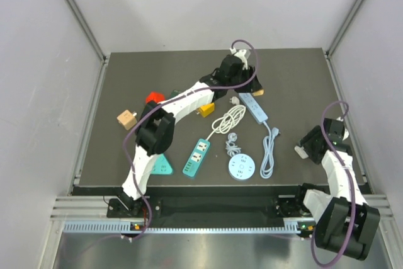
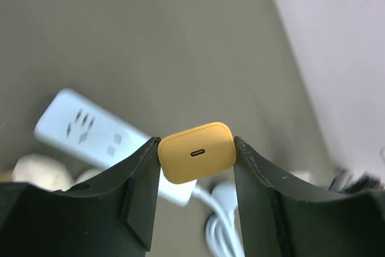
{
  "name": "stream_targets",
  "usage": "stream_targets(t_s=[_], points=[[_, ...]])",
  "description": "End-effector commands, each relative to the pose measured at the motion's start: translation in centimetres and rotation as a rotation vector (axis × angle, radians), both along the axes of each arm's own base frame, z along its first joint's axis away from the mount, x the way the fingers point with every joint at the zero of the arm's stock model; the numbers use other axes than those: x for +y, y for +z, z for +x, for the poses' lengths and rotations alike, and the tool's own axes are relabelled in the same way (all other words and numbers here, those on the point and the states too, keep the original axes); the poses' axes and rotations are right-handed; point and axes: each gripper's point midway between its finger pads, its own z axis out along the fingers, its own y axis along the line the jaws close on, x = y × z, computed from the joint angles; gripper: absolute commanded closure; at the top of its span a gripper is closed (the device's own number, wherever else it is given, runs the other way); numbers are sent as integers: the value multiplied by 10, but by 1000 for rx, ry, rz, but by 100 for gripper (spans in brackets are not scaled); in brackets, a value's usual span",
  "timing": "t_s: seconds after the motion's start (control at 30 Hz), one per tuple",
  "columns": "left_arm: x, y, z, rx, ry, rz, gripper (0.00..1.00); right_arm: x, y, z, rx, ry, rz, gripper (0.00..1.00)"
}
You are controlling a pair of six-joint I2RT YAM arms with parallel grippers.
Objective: Pull the plug off the socket
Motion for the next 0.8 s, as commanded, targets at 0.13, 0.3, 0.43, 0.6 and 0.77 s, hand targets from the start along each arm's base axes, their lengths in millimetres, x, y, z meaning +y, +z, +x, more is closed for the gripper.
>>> stream_targets(t_s=[0.13, 0.3, 0.43, 0.6, 0.77], points=[[107, 69, -26, -238, 94, 291, 100, 4, 14, 24, -40, 98, -111, 91], [186, 56, -18, -238, 229, 495, 100, 9, 18, 32, -38, 149, -154, 84], [243, 32, -10, -183, 367, 670, 100, 12, 25, 40, -60, 197, -195, 73], [293, -1, 2, -78, 445, 780, 100, 16, 32, 45, -77, 244, -211, 52], [296, -20, 11, -62, 454, 769, 100, 29, 32, 49, -83, 306, -196, 39]])
